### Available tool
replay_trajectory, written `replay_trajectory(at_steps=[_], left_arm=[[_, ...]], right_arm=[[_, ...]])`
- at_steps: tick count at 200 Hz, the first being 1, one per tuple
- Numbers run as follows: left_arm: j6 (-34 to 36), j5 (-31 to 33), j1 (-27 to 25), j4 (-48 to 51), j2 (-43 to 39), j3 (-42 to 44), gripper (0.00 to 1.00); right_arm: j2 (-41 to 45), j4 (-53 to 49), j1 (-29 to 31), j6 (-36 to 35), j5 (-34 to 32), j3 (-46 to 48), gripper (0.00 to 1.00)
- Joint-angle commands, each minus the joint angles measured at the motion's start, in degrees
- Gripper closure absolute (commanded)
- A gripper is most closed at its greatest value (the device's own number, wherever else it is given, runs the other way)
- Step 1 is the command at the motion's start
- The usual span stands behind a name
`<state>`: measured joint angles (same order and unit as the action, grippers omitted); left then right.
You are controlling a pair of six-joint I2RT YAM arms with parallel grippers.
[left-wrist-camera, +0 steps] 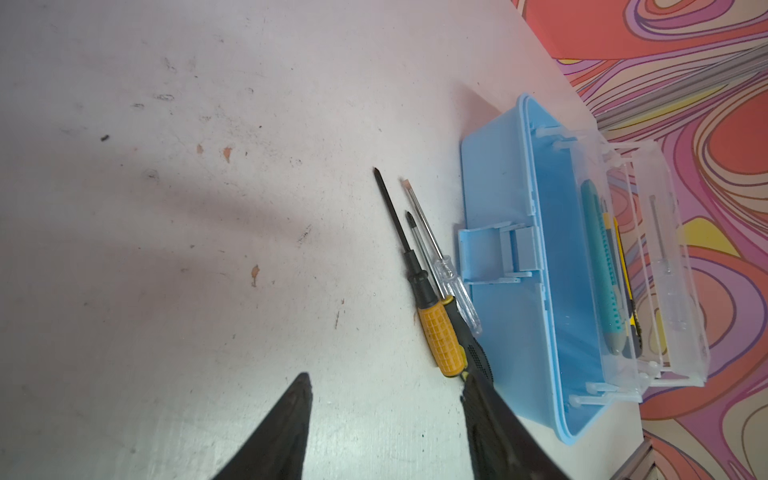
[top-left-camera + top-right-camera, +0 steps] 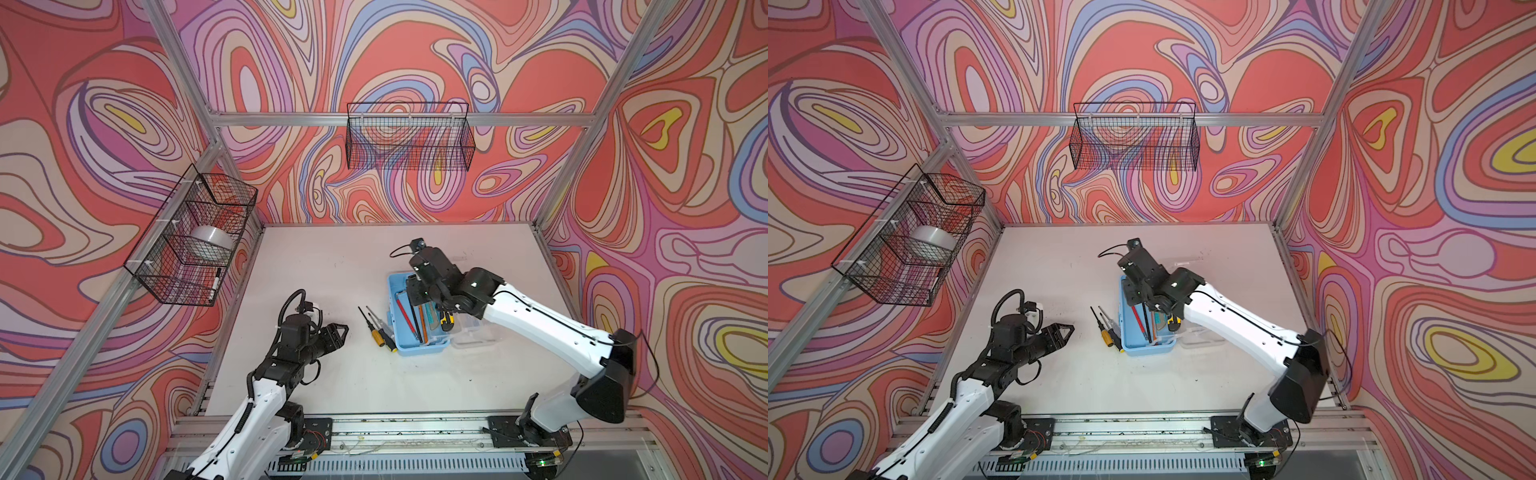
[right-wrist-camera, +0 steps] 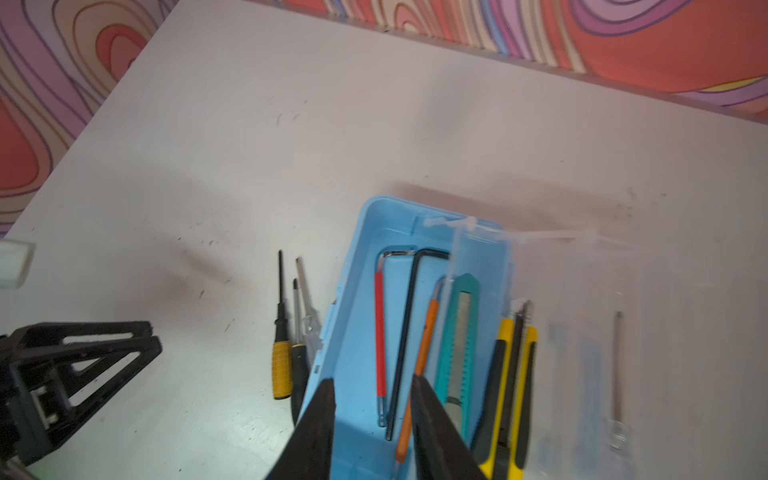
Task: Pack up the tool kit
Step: 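Lower the clear-handled screwdriver into the box and open the right gripper, then move the right gripper back over the screwdrivers beside the box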
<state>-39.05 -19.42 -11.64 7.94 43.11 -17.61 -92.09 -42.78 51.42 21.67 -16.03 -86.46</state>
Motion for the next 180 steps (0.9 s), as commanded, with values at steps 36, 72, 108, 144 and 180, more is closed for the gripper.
replay_trajectory(at_steps=[36,72,108,144,180], left_arm=[[-0.2,2.5,-0.1,1.7,-3.4,0.3,0.41],[0.0,2.9,-0.1,2.7,-4.9,0.8,0.41],[0.1,3.3,-0.1,2.7,-4.8,1.2,0.41],[0.1,3.7,-0.1,2.6,-4.8,1.5,0.41],[0.4,4.4,-0.1,3.1,-5.0,1.6,0.41]], right_arm=[[-19.2,5.1,5.9,1.3,9.8,-4.0,0.67],[-24.6,6.1,6.5,1.5,11.3,-5.2,0.68],[-27.6,6.1,6.6,1.5,12.0,-5.9,0.68],[-30.0,5.5,6.5,1.4,12.8,-6.8,0.67],[-31.5,3.8,6.6,1.8,10.1,-7.6,0.67]])
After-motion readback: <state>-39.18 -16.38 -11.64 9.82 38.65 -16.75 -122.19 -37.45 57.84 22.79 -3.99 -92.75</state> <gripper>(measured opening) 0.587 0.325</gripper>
